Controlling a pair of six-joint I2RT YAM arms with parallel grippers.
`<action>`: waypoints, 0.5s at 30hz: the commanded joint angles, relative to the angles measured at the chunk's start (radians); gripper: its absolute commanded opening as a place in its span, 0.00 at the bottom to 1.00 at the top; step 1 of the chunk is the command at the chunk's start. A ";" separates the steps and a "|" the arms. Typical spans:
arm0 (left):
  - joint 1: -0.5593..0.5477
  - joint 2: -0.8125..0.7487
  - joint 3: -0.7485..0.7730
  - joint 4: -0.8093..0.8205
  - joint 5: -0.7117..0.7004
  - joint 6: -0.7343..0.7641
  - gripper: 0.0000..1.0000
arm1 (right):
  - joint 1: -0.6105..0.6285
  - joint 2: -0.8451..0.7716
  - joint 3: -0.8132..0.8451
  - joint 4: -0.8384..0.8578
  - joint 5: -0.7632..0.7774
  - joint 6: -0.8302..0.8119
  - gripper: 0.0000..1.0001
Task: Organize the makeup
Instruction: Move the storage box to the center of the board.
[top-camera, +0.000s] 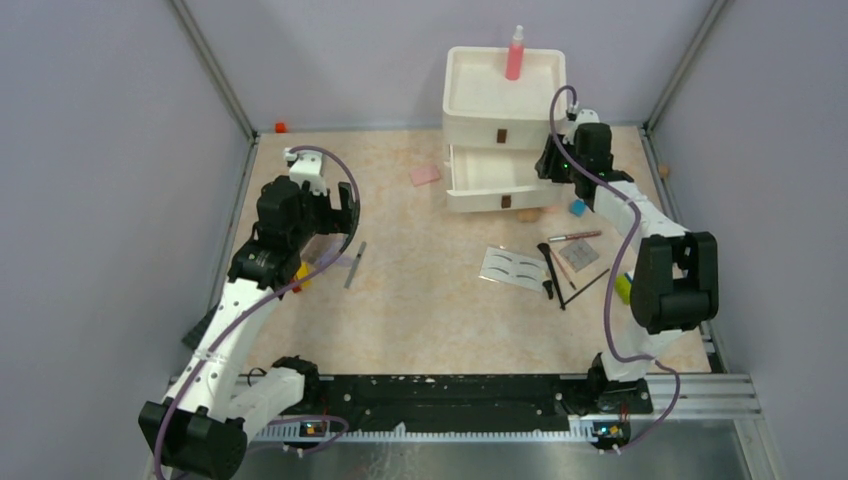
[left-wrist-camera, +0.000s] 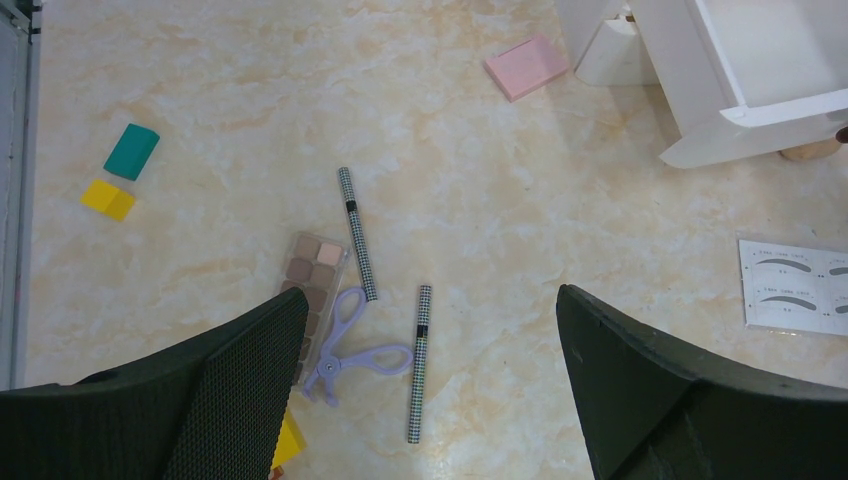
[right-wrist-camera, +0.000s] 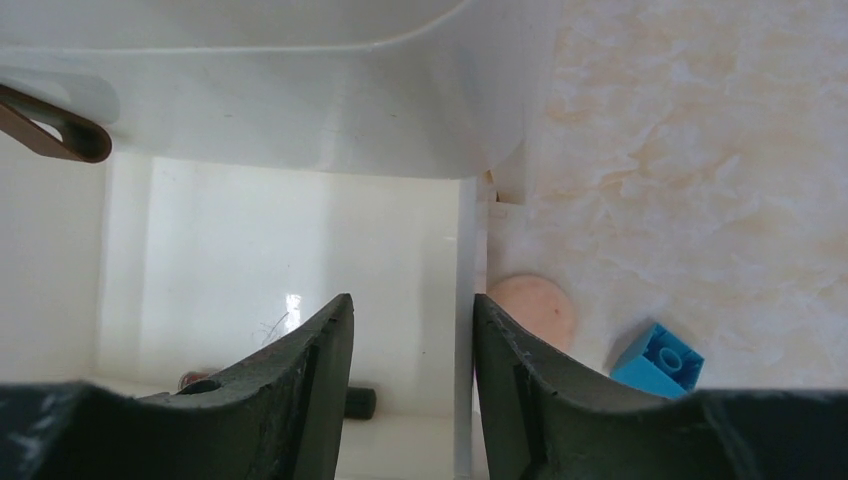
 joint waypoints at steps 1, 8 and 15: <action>0.006 0.000 -0.002 0.038 -0.007 0.006 0.99 | 0.032 -0.083 0.015 -0.019 -0.073 0.043 0.46; 0.006 0.012 -0.001 0.039 0.035 0.006 0.99 | 0.032 -0.100 0.022 -0.072 -0.110 0.055 0.46; 0.005 0.072 0.038 0.088 0.192 -0.072 0.99 | 0.032 -0.099 0.029 -0.100 -0.032 0.038 0.46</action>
